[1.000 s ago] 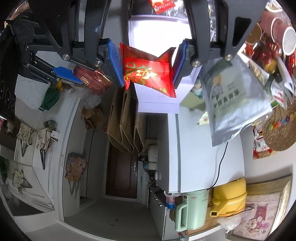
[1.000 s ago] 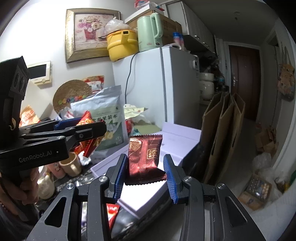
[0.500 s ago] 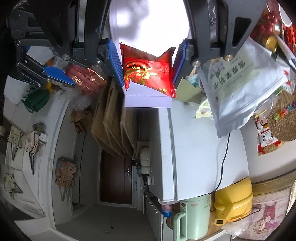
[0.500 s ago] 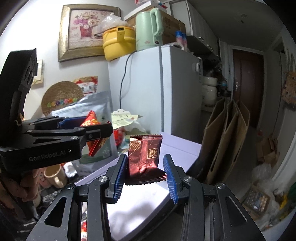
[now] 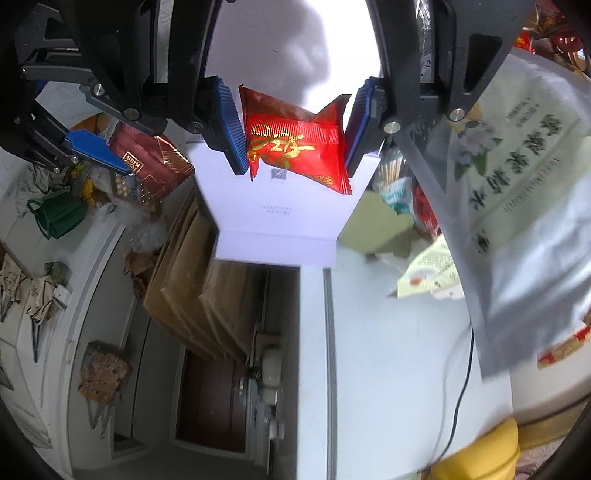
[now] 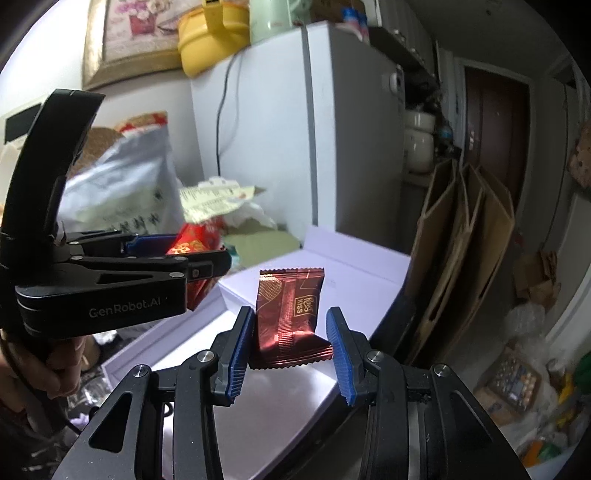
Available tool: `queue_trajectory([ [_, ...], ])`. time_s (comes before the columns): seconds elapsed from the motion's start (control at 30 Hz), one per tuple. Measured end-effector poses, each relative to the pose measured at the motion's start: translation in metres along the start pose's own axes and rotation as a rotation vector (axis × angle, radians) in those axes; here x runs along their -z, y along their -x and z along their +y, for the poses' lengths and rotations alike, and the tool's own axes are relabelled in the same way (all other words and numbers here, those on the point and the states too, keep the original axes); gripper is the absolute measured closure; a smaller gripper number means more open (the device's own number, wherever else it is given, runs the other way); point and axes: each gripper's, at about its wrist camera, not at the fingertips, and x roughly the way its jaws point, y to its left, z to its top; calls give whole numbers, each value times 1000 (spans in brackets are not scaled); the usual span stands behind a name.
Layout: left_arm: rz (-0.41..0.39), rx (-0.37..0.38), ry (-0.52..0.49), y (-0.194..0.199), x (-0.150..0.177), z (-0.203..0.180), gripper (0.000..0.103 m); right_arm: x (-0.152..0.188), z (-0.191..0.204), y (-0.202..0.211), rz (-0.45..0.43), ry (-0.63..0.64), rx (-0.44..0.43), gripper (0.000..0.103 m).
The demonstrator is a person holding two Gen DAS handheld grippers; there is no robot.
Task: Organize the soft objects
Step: 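Open the left tool over the box while the right tool releases the chocolate packet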
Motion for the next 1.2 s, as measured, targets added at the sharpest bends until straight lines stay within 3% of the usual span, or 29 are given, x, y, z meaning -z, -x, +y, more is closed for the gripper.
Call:
queue_trajectory([
  [0.23,66,-53,-12,-41,8,10,53,8,-6,-42,81,-4,20,63],
  [0.37,88,-123,-66,-61,16,9,53,11,-3,-63,124,28,19,63],
  [0.67,185,-121,-24,-99,30,25,53,21,-1,-87,184,56,22,63],
  [0.87,204,-136,0,-103,33,32,50,19,1,-95,206,63,10,63],
  [1.0,221,-157,6,-104,34,33,42,18,3,-96,215,66,3,63],
  [1.13,207,-168,4,-97,33,31,22,17,5,-95,229,73,21,61],
  [1.2,192,-183,-2,-92,31,29,22,17,5,-93,233,72,29,59],
])
